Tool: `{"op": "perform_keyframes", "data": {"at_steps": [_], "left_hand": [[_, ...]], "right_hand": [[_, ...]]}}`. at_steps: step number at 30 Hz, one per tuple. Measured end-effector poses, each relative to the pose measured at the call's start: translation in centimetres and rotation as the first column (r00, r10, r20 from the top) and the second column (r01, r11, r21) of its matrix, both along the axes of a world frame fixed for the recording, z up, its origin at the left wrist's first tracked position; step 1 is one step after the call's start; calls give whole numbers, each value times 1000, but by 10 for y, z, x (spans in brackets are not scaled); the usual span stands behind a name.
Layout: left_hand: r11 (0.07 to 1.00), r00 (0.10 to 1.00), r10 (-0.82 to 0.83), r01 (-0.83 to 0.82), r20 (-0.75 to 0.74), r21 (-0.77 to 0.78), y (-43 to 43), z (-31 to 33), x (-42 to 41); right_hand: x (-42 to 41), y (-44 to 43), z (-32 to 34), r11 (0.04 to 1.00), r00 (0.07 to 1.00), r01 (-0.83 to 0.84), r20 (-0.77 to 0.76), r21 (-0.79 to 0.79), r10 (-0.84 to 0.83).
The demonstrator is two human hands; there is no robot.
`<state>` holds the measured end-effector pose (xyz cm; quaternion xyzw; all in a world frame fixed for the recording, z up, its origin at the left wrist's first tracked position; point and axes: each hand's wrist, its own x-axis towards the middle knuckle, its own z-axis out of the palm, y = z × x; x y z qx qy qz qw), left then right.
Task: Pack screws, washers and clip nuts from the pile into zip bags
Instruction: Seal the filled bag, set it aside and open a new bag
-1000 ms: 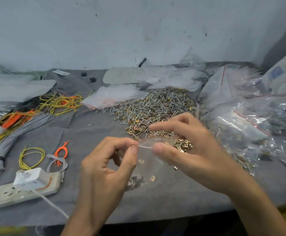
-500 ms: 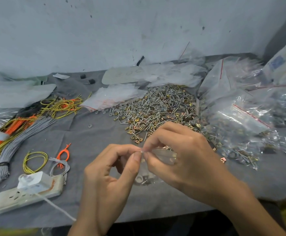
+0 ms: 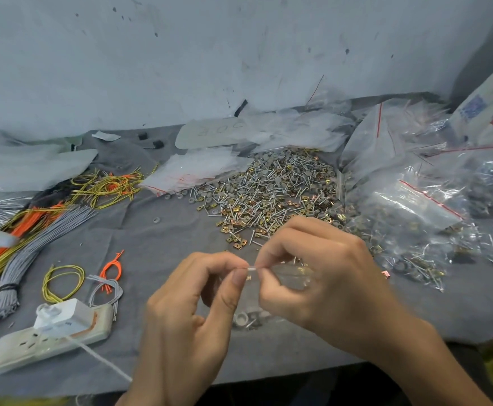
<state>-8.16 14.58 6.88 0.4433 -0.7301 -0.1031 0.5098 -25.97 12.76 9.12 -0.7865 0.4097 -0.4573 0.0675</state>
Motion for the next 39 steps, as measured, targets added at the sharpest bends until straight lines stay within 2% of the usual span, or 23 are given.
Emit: {"op": "perform_keyframes", "data": {"at_steps": [10, 14, 17, 21, 23, 25, 30, 34, 39], "left_hand": [[994, 995, 100, -98, -29, 50, 4, -1, 12], [990, 989, 110, -100, -104, 102, 3, -11, 19], [990, 990, 90, -77, -107, 116, 1, -19, 22], [981, 977, 70, -30, -203, 191, -5, -31, 20], [974, 956, 68, -1, -286, 228, -10, -38, 17], [972, 949, 56, 19, -309, 235, -15, -40, 10], [970, 951, -19, 93, -308, 226, -18, -42, -8], [971, 981, -121, 149, -150, 187, -19, -35, -15], [970, 968, -168, 196, -185, 143, -21, -37, -28]], "right_hand": [[-21, 0, -8, 999, 999, 48, 14, 7, -48], [-32, 1, -17, 996, 997, 79, 22, 46, -80], [-37, 2, -21, 994, 996, 79, 24, 81, -81], [-39, 4, -25, 980, 987, -4, 161, 200, -29], [-40, 6, -29, 945, 958, -113, 285, 306, 22], [-39, 7, -33, 872, 911, -255, 405, 417, 73], [-39, 8, -44, 770, 849, -393, 520, 502, 95], [-44, 11, -48, 739, 836, -420, 542, 526, 89], [-57, 7, -56, 682, 872, -403, 483, 611, 83]]}}
